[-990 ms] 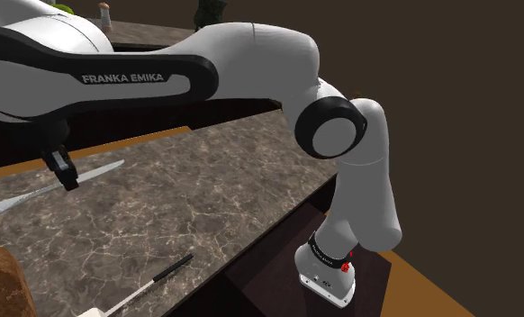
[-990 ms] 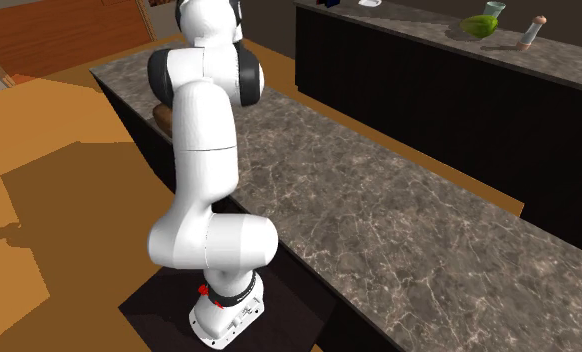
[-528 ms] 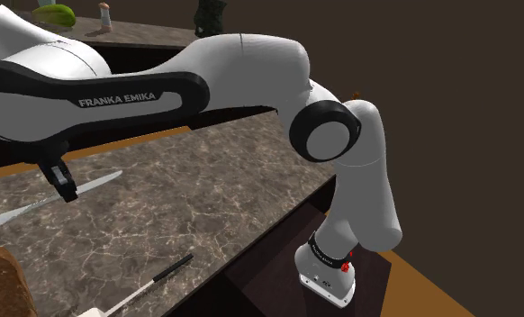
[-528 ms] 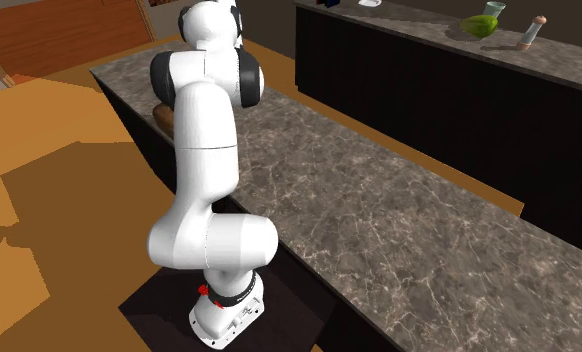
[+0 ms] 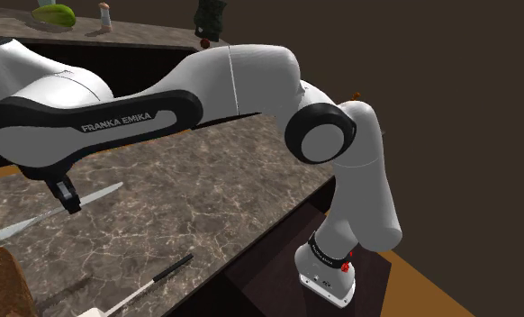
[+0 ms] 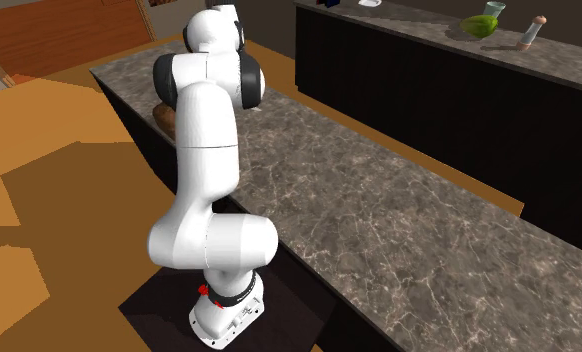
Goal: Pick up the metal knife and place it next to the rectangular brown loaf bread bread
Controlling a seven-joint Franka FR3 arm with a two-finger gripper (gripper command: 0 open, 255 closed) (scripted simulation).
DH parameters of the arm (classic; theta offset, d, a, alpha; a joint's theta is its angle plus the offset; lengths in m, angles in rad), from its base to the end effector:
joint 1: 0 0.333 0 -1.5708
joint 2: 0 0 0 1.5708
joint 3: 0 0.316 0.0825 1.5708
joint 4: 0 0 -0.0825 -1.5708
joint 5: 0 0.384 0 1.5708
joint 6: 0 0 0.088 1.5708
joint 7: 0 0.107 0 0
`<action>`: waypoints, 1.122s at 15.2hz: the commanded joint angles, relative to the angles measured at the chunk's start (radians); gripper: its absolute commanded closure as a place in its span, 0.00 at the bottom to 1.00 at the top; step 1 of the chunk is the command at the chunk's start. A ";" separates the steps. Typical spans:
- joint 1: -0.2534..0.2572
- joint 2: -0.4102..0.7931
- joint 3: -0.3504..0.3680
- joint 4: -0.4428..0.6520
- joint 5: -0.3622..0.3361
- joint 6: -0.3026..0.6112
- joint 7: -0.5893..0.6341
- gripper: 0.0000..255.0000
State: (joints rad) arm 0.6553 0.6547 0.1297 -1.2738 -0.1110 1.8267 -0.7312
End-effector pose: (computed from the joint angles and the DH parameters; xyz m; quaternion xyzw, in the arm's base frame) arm 0.5328 0.4891 0.3635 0.7216 0.6905 -0.0479 0.0142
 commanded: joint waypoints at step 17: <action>0.001 0.089 -0.008 -0.100 -0.013 0.189 0.013 1.00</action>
State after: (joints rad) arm 0.6567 0.7384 0.1224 -1.3684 -0.1232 2.0045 -0.7180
